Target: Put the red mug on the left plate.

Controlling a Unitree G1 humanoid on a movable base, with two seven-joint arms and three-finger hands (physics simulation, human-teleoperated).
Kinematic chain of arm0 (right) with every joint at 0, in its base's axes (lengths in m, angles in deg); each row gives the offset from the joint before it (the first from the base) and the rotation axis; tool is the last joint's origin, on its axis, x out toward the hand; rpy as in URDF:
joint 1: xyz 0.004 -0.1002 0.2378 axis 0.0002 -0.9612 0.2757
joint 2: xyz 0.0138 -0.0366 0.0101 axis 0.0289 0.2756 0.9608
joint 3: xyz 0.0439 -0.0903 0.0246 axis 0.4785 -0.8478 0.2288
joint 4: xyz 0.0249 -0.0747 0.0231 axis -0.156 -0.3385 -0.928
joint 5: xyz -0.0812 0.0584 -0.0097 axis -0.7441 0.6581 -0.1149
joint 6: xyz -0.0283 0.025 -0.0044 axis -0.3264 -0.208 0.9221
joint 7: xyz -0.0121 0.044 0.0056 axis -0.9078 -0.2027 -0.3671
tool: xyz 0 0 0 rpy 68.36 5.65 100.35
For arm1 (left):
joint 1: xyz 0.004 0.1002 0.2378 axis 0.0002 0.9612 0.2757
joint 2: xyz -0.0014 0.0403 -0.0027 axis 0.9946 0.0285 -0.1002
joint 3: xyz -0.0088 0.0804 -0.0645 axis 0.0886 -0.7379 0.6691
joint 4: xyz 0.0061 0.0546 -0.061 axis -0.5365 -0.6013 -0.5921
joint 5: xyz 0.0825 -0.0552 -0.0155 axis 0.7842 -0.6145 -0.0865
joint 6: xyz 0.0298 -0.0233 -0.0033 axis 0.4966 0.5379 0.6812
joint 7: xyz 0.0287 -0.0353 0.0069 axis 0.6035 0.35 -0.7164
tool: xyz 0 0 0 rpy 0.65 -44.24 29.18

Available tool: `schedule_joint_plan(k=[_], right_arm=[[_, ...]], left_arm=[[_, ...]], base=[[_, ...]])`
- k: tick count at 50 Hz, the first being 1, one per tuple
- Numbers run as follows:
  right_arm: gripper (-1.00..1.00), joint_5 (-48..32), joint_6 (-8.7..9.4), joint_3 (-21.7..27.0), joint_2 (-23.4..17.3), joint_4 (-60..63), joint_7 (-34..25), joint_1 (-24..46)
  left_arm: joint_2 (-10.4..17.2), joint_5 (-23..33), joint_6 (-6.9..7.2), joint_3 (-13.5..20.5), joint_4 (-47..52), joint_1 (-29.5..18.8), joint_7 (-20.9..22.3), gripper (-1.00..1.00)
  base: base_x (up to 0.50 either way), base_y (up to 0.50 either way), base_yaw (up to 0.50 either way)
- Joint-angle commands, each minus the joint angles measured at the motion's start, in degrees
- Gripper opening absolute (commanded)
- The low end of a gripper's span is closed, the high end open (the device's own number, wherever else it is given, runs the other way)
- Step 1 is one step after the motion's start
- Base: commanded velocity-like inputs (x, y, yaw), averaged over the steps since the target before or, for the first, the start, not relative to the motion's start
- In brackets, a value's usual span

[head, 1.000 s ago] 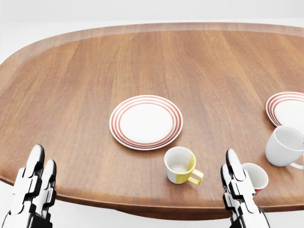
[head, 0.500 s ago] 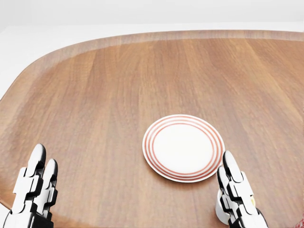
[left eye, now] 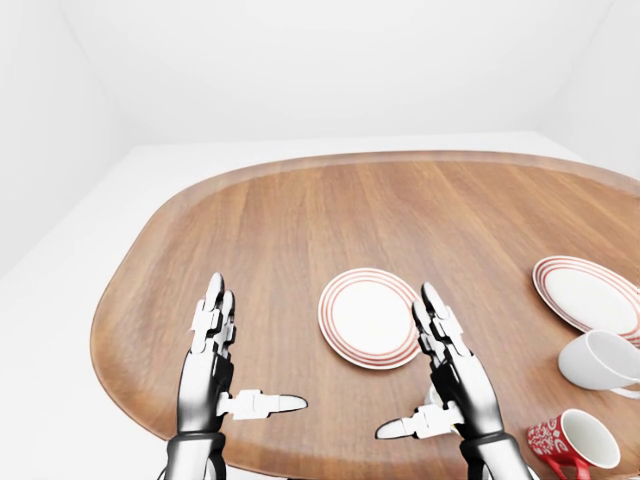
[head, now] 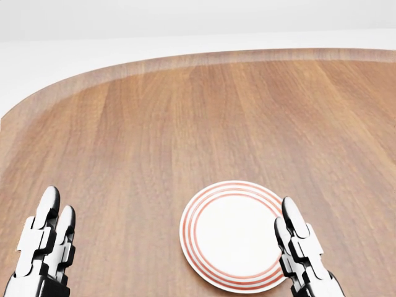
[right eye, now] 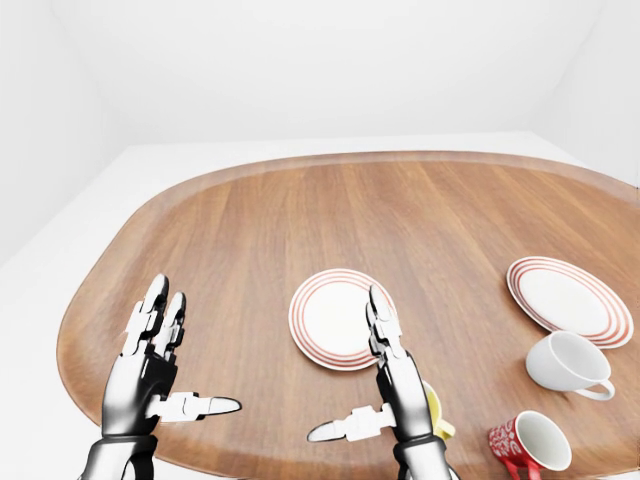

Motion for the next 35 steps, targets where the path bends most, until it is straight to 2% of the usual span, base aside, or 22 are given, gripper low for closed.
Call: schedule_joint_plan(k=[1, 35], right_arm=[[1.00, 0.33, 0.00, -0.04, -0.06, -0.03, -0.75, -0.36], [1.00, -0.32, 0.00, -0.72, -0.43, -0.18, -0.44, 0.14]], left_arm=[[-0.03, 0.15, 0.00, -0.07, -0.15, 0.04, 0.00, 1.00], [-0.06, -0.08, 0.00, 0.12, -0.14, 0.20, 0.28, 1.00]], base=[[0.50, -0.07, 0.00], [0.48, -0.15, 0.00]])
